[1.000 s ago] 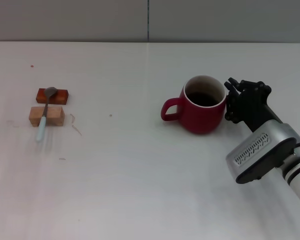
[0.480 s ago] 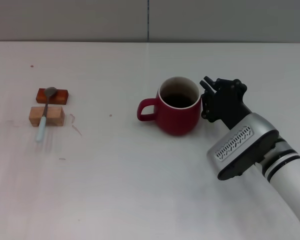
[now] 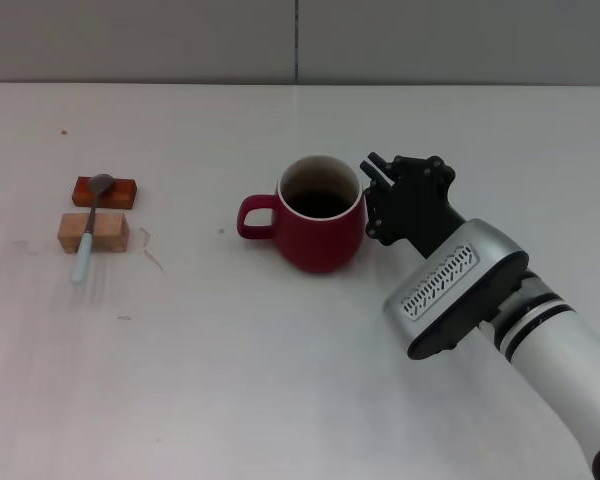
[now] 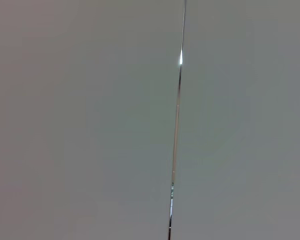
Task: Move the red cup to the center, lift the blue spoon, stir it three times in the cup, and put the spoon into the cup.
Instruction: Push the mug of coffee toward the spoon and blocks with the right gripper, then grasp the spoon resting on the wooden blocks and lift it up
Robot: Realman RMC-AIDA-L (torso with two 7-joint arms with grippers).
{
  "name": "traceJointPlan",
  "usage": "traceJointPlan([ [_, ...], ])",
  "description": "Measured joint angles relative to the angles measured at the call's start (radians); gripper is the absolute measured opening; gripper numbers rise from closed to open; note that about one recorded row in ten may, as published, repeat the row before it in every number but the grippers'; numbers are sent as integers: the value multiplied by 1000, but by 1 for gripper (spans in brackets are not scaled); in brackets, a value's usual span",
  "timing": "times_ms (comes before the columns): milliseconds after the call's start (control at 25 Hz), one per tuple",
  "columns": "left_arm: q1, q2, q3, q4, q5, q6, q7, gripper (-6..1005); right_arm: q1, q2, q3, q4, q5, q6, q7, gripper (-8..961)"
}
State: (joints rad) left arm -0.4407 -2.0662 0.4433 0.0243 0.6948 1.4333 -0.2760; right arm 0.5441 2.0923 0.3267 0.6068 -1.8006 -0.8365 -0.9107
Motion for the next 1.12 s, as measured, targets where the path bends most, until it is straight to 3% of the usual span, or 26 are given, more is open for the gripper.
traceJointPlan([
  [480, 7, 0, 0, -5, 0, 7, 0, 815, 1, 0, -22, 8, -1, -10, 48, 86],
  [840, 14, 0, 0, -8, 0, 9, -29, 815, -141, -7, 109, -40, 8, -137, 69, 98],
  [960, 16, 1, 0, -7, 0, 8, -36, 815, -203, -19, 168, -80, 3, -265, 206, 102],
  [1120, 16, 2, 2, -7, 0, 8, -38, 815, -232, -21, 182, -150, 2, -381, 324, 108],
])
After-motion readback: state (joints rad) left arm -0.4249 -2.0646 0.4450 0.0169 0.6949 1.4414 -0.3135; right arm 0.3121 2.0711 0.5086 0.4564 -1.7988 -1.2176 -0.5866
